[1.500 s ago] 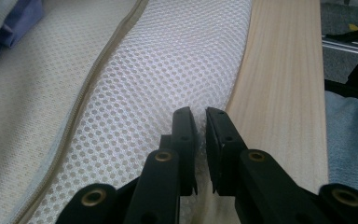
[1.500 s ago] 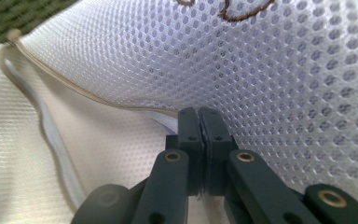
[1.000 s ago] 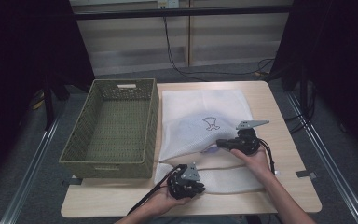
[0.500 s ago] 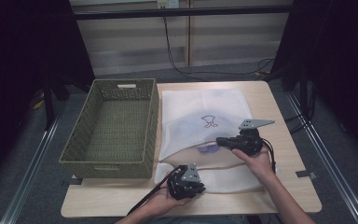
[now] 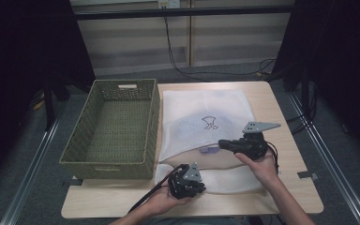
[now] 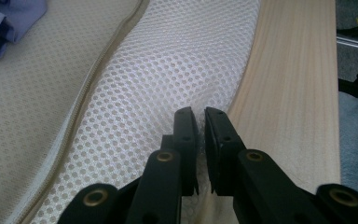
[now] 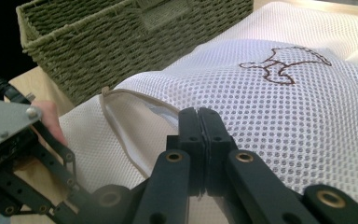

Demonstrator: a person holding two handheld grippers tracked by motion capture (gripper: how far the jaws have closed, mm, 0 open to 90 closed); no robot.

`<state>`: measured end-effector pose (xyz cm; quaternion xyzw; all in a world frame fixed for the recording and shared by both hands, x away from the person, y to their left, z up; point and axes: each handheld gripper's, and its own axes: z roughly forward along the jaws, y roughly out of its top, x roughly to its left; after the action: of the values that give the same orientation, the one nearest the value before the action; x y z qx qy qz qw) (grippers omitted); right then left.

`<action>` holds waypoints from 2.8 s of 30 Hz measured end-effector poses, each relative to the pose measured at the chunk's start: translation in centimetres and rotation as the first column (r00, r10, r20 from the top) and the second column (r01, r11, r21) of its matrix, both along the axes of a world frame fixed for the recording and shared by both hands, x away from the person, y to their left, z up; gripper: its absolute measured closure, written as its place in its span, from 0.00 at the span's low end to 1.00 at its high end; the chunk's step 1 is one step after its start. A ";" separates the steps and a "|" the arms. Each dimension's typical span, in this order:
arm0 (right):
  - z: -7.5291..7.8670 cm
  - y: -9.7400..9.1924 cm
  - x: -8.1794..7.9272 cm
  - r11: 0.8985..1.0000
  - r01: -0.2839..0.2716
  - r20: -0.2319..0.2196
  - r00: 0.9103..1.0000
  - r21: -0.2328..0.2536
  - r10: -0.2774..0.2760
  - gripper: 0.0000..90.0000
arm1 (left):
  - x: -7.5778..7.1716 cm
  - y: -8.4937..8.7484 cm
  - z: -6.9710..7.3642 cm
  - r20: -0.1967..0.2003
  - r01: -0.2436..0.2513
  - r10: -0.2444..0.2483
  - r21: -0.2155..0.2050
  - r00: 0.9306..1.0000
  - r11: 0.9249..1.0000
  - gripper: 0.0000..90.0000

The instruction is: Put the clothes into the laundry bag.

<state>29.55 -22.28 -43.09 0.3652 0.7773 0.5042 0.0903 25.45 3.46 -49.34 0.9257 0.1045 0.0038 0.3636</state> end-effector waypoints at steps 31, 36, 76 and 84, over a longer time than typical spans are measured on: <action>-4.0 0.6 -2.6 0.994 -0.045 -0.078 0.996 -0.102 0.037 0.99 | 0.3 -0.4 -0.2 0.020 -0.028 0.029 -0.011 0.999 1.000 0.92; -4.9 1.0 -2.4 0.989 -0.058 -0.098 0.994 -0.133 0.046 0.99 | 0.3 -0.4 -0.3 0.019 -0.030 0.031 -0.024 0.999 0.999 0.92; -7.2 0.9 -1.0 0.981 0.051 -0.158 0.984 -0.188 -0.081 0.91 | 0.6 -0.3 0.1 -0.046 -0.039 0.038 -0.027 0.998 0.999 0.86; -6.0 0.4 -1.8 0.992 0.052 -0.123 0.990 -0.117 -0.066 0.82 | 0.7 0.3 1.3 -0.030 -0.073 0.071 -0.058 0.997 0.996 0.70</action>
<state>27.71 -21.90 -49.06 0.4137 0.7976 0.4323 0.0763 26.13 3.77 -48.03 0.9102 0.1428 0.0009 0.3887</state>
